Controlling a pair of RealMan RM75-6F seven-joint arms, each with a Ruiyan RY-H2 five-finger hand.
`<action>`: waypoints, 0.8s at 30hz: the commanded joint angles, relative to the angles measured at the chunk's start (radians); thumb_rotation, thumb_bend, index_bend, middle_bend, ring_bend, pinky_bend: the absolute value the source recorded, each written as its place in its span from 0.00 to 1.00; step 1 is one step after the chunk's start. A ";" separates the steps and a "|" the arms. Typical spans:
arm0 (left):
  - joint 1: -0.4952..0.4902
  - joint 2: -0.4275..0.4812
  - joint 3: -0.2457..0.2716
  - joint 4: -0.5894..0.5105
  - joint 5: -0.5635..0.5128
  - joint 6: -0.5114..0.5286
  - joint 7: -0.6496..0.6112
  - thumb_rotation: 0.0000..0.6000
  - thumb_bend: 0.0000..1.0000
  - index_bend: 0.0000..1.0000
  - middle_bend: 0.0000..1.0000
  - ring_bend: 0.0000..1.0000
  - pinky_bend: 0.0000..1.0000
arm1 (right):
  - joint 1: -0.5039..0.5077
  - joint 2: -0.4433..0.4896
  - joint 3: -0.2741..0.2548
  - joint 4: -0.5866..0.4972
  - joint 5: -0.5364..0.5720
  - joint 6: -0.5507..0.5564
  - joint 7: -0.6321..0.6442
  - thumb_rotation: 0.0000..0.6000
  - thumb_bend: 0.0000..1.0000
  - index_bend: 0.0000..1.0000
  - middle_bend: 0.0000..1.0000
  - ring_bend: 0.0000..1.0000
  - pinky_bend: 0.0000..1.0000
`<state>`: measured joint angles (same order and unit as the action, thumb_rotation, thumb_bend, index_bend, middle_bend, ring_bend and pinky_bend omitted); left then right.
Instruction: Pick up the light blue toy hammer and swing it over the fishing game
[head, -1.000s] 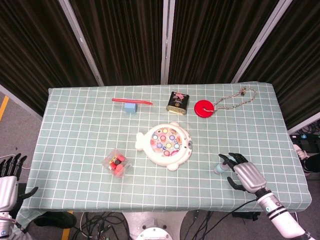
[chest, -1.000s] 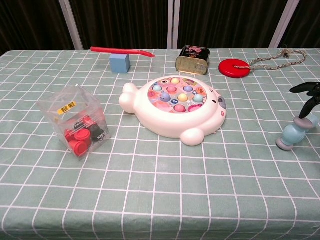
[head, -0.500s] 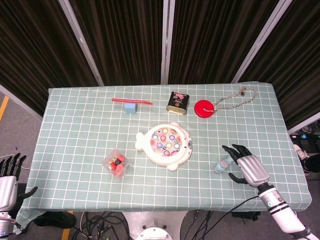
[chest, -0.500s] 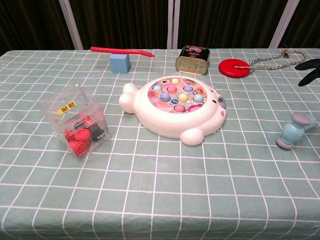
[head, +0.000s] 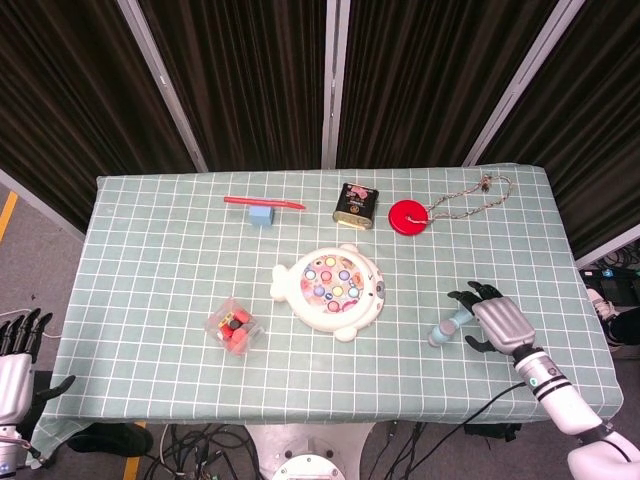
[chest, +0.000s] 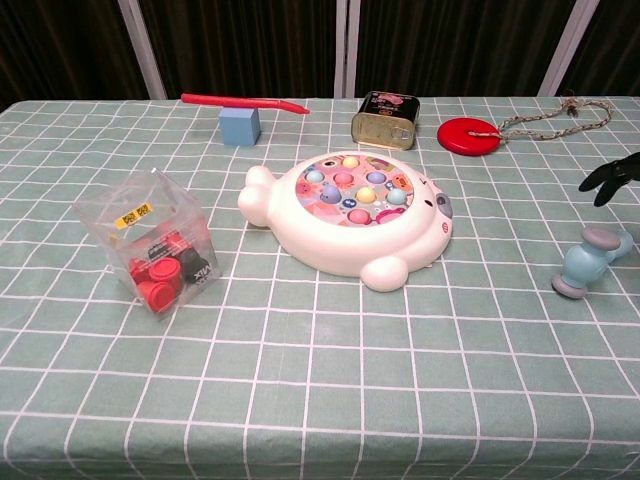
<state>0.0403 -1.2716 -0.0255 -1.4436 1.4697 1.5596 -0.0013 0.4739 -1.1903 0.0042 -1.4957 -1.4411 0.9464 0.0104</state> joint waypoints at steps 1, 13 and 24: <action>0.000 0.001 0.000 -0.001 0.001 0.001 0.000 1.00 0.04 0.10 0.03 0.01 0.00 | 0.025 -0.043 0.002 0.051 -0.007 -0.027 -0.001 1.00 0.19 0.26 0.27 0.08 0.15; 0.005 0.003 0.002 -0.001 -0.005 -0.003 -0.008 1.00 0.04 0.10 0.03 0.01 0.00 | 0.048 -0.146 -0.009 0.168 -0.066 -0.005 -0.008 1.00 0.23 0.42 0.37 0.16 0.20; 0.005 -0.003 0.003 0.010 -0.005 -0.009 -0.022 1.00 0.04 0.10 0.03 0.01 0.00 | 0.036 -0.157 -0.024 0.187 -0.077 0.022 0.003 1.00 0.26 0.47 0.42 0.21 0.23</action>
<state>0.0451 -1.2744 -0.0226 -1.4332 1.4644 1.5509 -0.0229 0.5120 -1.3471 -0.0189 -1.3092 -1.5182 0.9662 0.0124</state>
